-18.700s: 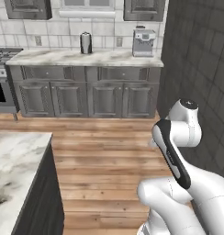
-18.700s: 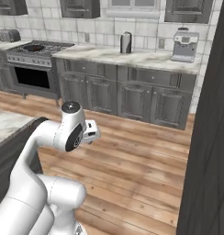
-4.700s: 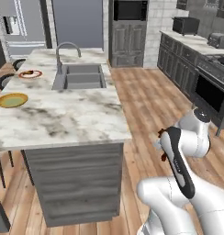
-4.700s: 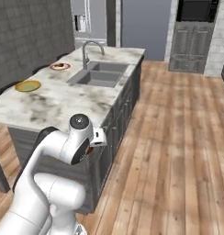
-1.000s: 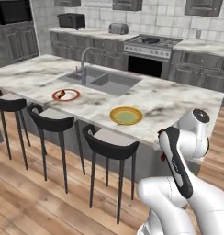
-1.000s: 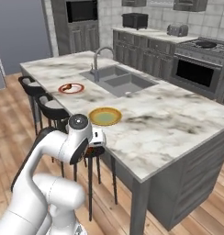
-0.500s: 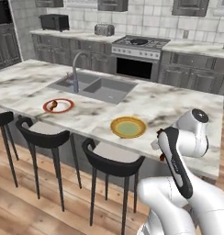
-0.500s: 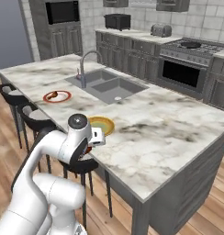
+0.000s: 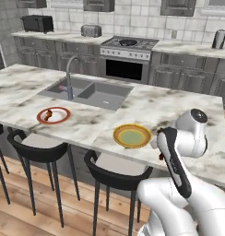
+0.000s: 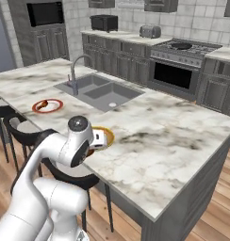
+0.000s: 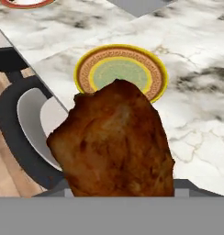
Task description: Take the chicken drumsticks from the pan and place one on each plate on the dining counter.
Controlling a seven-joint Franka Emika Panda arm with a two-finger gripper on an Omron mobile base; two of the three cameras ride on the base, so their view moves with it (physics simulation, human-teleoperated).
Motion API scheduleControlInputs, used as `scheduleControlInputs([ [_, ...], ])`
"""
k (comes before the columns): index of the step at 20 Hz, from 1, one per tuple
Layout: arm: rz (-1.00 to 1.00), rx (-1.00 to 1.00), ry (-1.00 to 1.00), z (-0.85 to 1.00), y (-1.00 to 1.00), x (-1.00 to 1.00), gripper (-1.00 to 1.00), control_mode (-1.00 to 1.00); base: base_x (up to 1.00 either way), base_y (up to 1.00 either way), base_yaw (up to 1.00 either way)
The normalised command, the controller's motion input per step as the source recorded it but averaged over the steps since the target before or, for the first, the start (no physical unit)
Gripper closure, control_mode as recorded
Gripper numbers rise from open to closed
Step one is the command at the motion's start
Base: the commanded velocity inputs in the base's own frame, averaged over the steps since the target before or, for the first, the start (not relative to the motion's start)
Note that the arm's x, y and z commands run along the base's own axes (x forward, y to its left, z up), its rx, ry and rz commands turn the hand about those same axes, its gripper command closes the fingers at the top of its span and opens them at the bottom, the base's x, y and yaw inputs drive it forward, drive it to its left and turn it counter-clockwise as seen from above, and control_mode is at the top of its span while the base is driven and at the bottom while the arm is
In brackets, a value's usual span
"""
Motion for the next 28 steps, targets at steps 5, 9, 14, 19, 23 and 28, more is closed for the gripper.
scheduleControlInputs([
  [5,-0.18,0.0,0.03,0.51,0.0,0.62,1.0,-1.0,0.0,0.0,0.0],
  [9,-0.13,0.0,0.18,0.57,0.0,0.65,1.0,-1.0,0.0,0.0,0.0],
  [14,-0.02,0.0,0.31,0.29,0.0,0.64,1.0,-1.0,0.0,0.0,0.0],
  [19,0.0,0.0,0.3,0.05,0.0,0.53,1.0,-1.0,0.0,0.0,0.0],
  [23,0.0,0.0,0.17,-0.24,0.06,0.29,1.0,-1.0,0.0,0.0,0.0],
  [28,0.0,-0.04,0.01,-0.71,0.29,0.35,1.0,-1.0,0.0,0.0,0.0],
])
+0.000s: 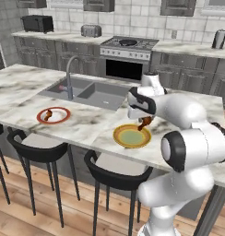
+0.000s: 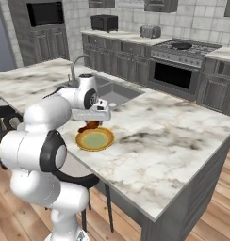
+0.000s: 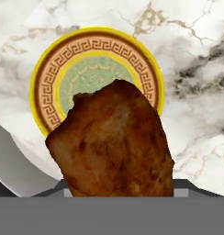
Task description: Take the chicken drumsticks from the pan and place one on each plate on the dining counter.
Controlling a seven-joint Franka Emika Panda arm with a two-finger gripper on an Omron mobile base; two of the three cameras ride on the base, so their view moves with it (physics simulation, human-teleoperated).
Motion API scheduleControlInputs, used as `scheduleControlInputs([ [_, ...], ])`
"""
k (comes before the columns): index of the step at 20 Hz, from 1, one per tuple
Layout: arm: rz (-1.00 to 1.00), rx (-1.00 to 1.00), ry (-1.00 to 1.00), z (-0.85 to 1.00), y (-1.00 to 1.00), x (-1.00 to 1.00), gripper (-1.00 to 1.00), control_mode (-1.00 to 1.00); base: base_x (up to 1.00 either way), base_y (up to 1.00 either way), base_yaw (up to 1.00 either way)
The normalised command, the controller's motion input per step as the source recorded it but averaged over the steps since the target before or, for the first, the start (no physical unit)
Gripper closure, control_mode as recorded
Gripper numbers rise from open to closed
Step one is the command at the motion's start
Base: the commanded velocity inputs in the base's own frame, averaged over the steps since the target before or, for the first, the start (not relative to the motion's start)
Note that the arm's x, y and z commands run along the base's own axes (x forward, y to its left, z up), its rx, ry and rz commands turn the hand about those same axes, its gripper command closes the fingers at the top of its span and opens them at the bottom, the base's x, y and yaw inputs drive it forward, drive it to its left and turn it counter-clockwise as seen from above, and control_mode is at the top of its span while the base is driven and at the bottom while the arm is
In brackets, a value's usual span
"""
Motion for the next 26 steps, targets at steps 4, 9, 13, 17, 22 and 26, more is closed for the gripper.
scheduleControlInputs([
  [4,0.0,-0.06,0.01,-0.88,0.38,0.51,1.0,-1.0,0.0,0.0,0.0],
  [9,0.0,-0.01,0.03,-0.61,0.09,0.55,1.0,-1.0,0.0,0.0,0.0],
  [13,0.0,0.0,0.04,-0.55,0.0,0.45,1.0,-1.0,0.0,0.0,0.0],
  [17,0.0,0.0,0.09,-0.61,0.0,0.4,1.0,-1.0,0.0,0.0,0.0],
  [22,0.0,0.0,0.03,-0.51,0.0,0.35,1.0,-1.0,0.0,0.0,0.0],
  [26,0.0,0.0,0.02,-0.4,0.0,0.31,1.0,-1.0,0.0,0.0,0.0],
])
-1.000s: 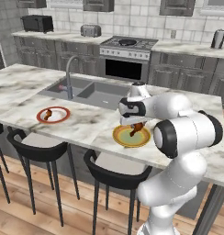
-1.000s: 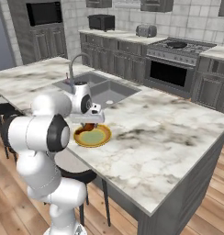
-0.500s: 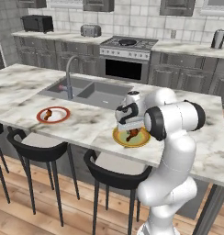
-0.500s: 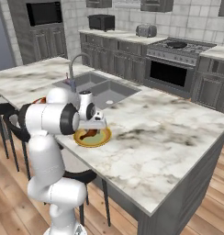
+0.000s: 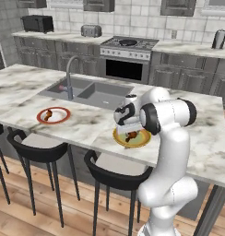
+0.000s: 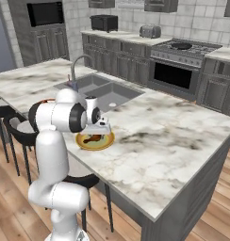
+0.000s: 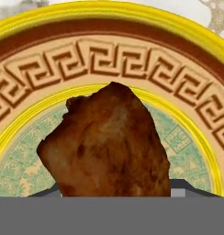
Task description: Take the chicken drumsticks from the pan and place one on each plate on the dining counter.
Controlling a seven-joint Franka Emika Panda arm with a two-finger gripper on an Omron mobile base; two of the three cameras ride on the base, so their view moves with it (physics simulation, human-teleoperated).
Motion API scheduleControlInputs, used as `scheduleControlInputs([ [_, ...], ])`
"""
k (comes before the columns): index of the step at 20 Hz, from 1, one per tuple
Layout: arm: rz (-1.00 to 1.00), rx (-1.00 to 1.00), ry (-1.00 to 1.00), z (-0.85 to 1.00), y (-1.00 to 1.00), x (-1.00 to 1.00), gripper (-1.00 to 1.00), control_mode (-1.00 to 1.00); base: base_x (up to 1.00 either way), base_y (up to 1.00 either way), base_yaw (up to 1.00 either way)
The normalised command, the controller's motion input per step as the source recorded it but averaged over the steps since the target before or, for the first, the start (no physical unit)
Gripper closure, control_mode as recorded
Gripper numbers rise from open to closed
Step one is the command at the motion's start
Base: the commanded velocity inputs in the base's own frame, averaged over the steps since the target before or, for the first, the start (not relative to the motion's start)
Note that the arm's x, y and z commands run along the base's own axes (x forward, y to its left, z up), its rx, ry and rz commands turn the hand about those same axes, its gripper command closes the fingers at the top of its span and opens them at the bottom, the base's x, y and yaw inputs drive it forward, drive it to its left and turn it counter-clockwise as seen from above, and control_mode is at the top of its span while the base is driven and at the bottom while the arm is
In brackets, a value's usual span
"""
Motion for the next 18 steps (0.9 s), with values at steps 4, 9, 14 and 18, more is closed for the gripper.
scheduleControlInputs([
  [4,0.0,0.0,0.0,-0.12,0.0,0.11,-1.0,-1.0,0.0,0.0,0.0],
  [9,-0.01,0.0,-0.26,0.04,0.0,0.0,-1.0,-1.0,0.0,0.0,0.0],
  [14,-0.02,0.0,-0.38,0.01,0.0,0.0,-1.0,-1.0,0.0,0.0,0.0],
  [18,-0.02,0.05,-0.46,0.62,-0.04,-0.4,-1.0,-1.0,0.0,0.0,0.0],
])
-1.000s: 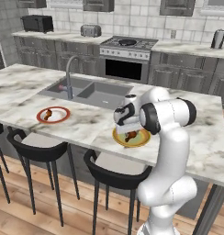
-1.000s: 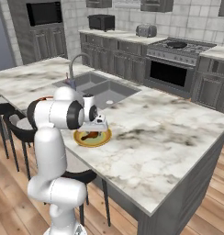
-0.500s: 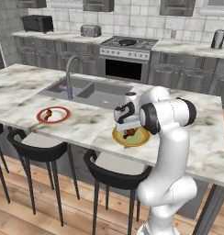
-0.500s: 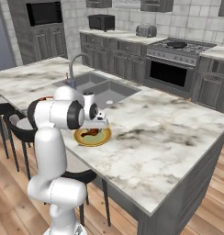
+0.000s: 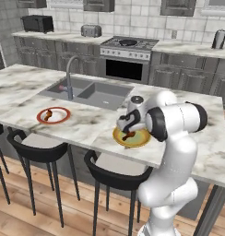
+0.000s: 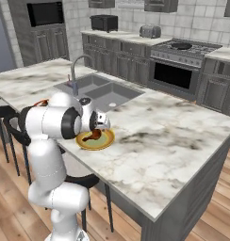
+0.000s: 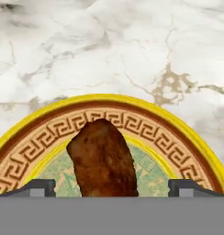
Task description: Take the chicken drumsticks from the pan and place one on each plate on the dining counter.
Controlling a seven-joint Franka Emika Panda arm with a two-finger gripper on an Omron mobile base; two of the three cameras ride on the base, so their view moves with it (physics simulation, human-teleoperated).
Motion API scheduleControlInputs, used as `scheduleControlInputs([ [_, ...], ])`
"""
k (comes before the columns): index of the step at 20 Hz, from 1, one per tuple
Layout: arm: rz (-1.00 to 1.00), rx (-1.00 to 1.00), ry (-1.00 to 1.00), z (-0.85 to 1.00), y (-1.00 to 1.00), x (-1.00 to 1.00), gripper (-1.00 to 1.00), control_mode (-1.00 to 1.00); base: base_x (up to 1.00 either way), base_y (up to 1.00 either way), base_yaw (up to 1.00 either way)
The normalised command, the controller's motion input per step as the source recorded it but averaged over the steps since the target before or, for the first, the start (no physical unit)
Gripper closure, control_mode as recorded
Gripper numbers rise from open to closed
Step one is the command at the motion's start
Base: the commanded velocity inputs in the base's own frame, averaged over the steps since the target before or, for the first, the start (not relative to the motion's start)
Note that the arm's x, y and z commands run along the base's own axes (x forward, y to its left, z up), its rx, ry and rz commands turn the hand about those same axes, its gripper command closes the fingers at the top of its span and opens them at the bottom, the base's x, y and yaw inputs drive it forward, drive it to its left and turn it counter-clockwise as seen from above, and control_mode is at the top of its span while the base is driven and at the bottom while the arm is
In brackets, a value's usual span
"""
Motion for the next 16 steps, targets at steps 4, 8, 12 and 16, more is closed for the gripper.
scheduleControlInputs([
  [4,0.0,0.02,-0.47,1.0,0.0,-0.89,-1.0,-1.0,0.0,0.0,0.0],
  [8,0.0,0.0,-0.4,1.0,0.0,-0.92,-1.0,-1.0,0.0,0.0,0.0],
  [12,0.03,0.01,-0.24,1.0,0.0,-1.0,-1.0,-1.0,0.0,0.0,0.0],
  [16,0.17,0.01,-0.04,1.0,0.0,-1.0,-1.0,-1.0,0.0,0.0,0.0],
])
